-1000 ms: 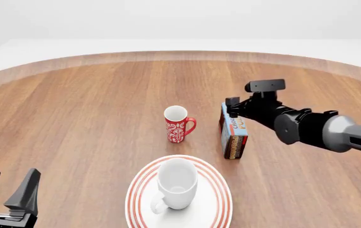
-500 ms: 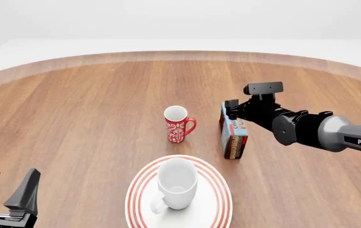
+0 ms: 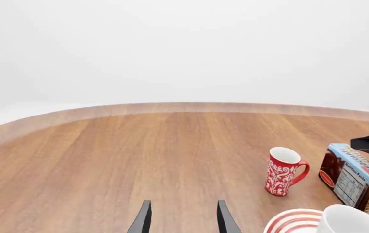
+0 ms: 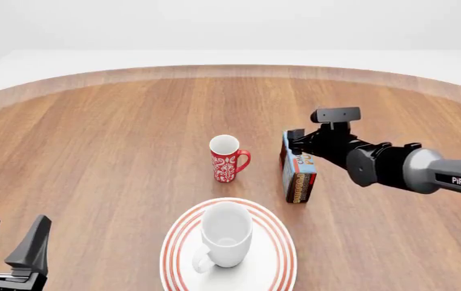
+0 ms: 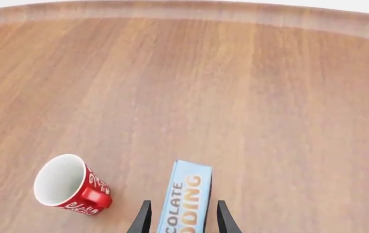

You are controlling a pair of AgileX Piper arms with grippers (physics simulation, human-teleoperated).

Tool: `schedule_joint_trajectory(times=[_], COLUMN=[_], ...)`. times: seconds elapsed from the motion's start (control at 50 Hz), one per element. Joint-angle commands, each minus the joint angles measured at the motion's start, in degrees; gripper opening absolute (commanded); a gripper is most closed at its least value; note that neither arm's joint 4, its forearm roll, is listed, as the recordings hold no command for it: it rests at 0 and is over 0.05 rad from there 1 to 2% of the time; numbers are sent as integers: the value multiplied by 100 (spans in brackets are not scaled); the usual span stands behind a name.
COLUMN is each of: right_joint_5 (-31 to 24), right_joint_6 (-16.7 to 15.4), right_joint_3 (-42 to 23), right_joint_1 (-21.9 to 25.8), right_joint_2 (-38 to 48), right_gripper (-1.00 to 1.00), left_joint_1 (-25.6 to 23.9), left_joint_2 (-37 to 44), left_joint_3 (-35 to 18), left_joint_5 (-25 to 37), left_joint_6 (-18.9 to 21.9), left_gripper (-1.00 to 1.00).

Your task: Pick up the white mug and put it on the plate, and put the chocolate pudding to the right of the plate.

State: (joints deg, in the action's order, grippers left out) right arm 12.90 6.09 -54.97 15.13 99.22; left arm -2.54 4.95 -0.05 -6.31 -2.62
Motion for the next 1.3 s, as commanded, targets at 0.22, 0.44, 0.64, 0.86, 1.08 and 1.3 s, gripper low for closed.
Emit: schedule_joint_trajectory(times=[0.22, 0.44, 0.64, 0.86, 1.08, 1.3], right_joint_5=[-8, -6, 6, 25, 24, 32], right_joint_6=[62, 64, 42, 62, 39, 39], right_joint_3=[-50, -66, -63, -74, -98, -111], right_joint_1=[8, 14, -9, 3, 11, 12], right_joint_2=[161, 230, 290, 387, 452, 517], right_gripper=[100, 100, 100, 100, 100, 100], left_joint_1=[22, 24, 19, 22, 25, 28], left_joint_2=[89, 28, 48, 49, 1, 5], left_joint_3=[1, 0, 0, 0, 0, 0], left_joint_5=[-83, -25, -47, -50, -7, -13], left_joint_6=[-15, -12, -9, -6, -7, -9], left_gripper=[100, 100, 100, 100, 100, 100])
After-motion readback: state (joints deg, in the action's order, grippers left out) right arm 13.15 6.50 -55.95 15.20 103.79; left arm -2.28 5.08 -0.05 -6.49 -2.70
